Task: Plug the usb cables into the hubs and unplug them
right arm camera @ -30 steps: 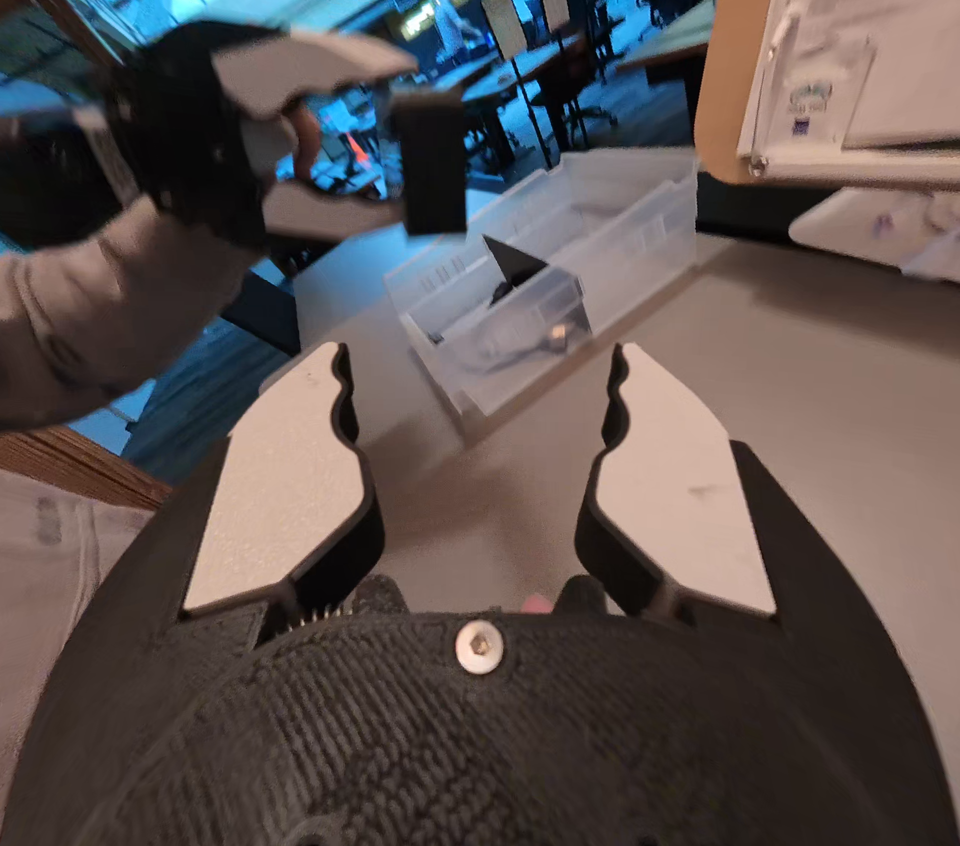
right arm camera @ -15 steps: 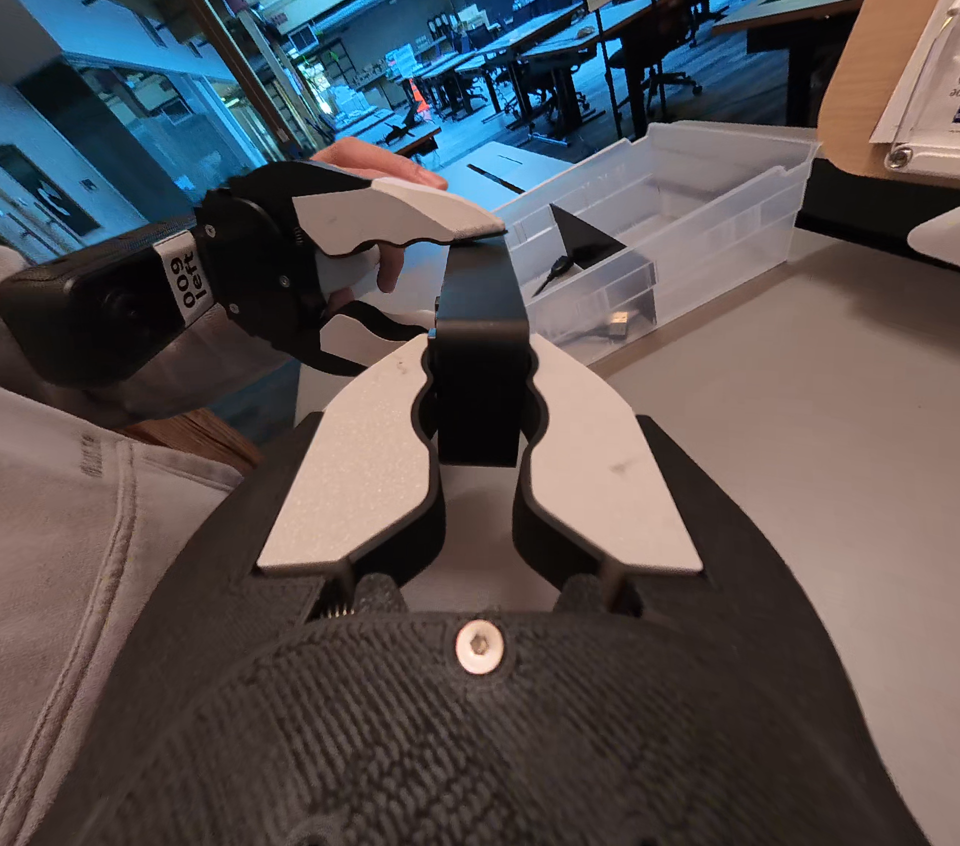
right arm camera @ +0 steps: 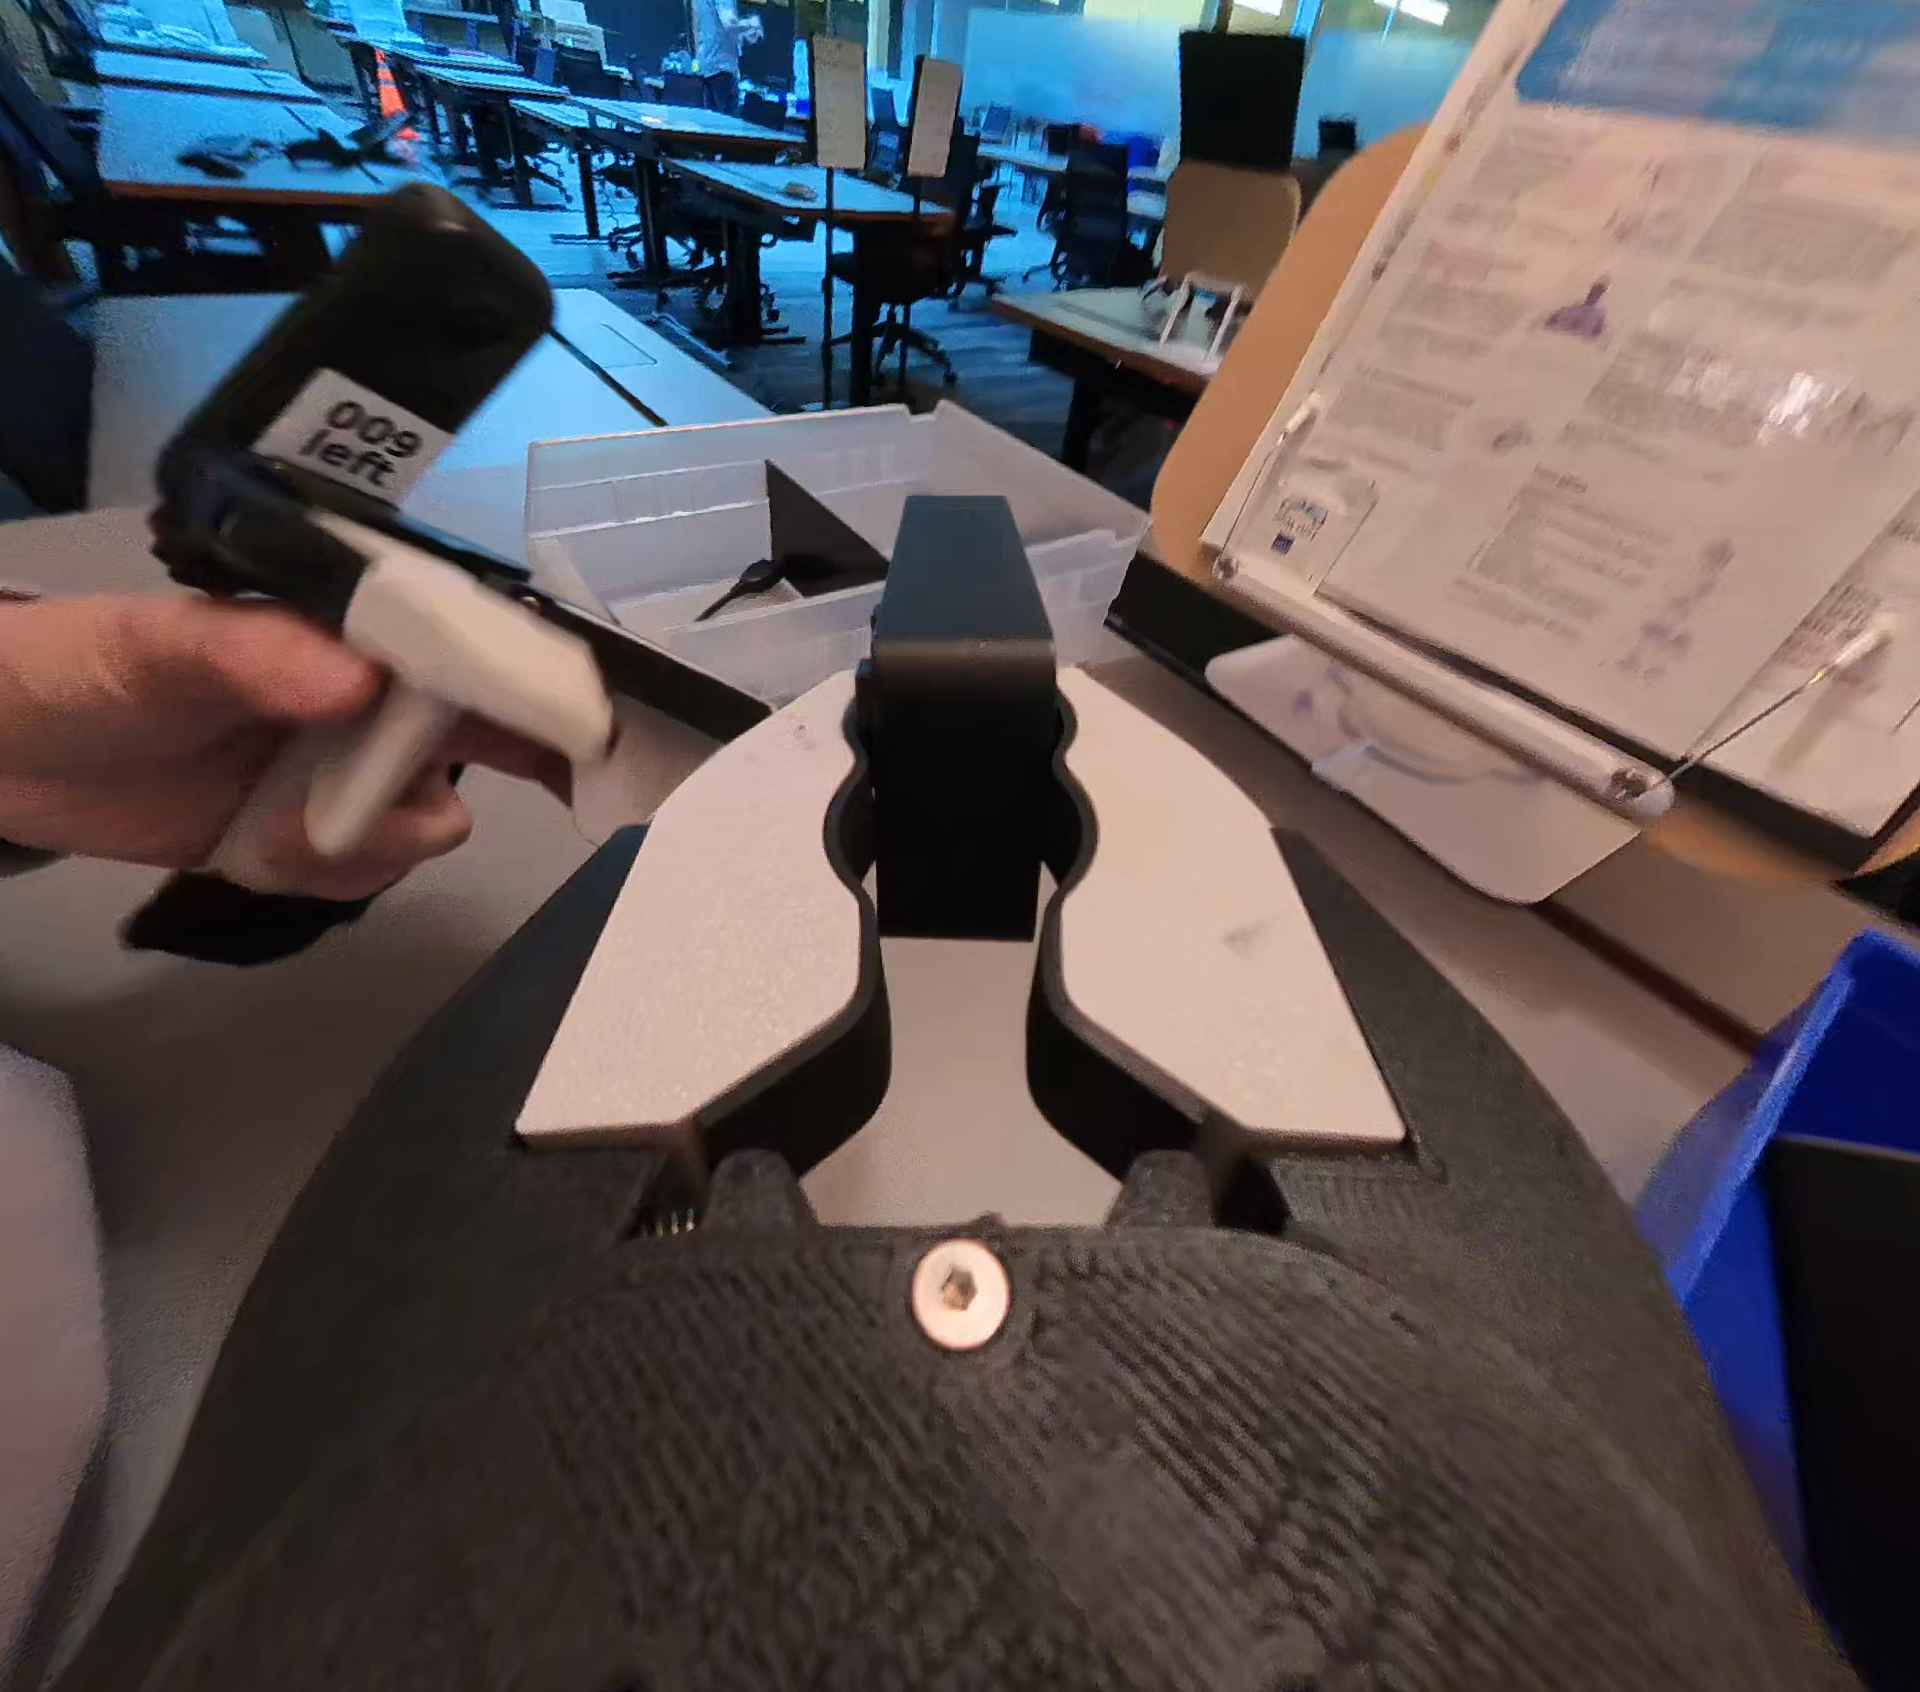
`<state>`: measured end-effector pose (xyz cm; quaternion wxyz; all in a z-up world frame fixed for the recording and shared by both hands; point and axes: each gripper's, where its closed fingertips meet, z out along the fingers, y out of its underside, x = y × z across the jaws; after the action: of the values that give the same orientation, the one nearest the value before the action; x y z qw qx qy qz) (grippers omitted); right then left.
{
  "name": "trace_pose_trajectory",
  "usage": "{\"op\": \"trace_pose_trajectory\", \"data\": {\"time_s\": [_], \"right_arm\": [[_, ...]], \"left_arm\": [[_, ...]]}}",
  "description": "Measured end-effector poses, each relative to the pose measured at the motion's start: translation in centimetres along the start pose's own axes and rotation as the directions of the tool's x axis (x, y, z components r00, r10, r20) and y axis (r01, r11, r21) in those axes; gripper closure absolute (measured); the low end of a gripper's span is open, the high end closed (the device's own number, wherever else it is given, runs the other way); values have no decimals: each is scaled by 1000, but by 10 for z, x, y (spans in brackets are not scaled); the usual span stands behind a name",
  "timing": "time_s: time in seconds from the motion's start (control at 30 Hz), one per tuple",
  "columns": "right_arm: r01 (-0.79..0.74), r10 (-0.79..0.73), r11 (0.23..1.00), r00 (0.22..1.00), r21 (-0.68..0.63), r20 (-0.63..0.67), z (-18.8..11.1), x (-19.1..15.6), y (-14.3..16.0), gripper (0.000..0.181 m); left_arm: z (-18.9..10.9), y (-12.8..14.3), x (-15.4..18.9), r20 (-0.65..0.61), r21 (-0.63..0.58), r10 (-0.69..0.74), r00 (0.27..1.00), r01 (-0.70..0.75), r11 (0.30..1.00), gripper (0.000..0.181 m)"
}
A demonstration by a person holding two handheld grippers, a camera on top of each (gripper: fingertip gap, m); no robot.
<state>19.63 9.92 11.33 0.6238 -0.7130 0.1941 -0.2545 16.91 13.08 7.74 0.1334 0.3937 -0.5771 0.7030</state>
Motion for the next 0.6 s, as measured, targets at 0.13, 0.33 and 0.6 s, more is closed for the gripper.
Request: {"op": "trace_pose_trajectory", "data": {"time_s": [0.13,0.33,0.6], "right_arm": [[196,-195,980,980,35,-40,-1,-18,-4,153],[328,-327,943,945,49,-22,3,-44,-6,152],[261,-262,965,964,16,53,0,-50,11,147]], "left_arm": [[0,-21,11,-215,57,-315,924,334,941,107],[10,-27,16,-299,24,-455,839,483,875,113],[9,-27,14,-259,39,-273,926,293,955,122]]}}
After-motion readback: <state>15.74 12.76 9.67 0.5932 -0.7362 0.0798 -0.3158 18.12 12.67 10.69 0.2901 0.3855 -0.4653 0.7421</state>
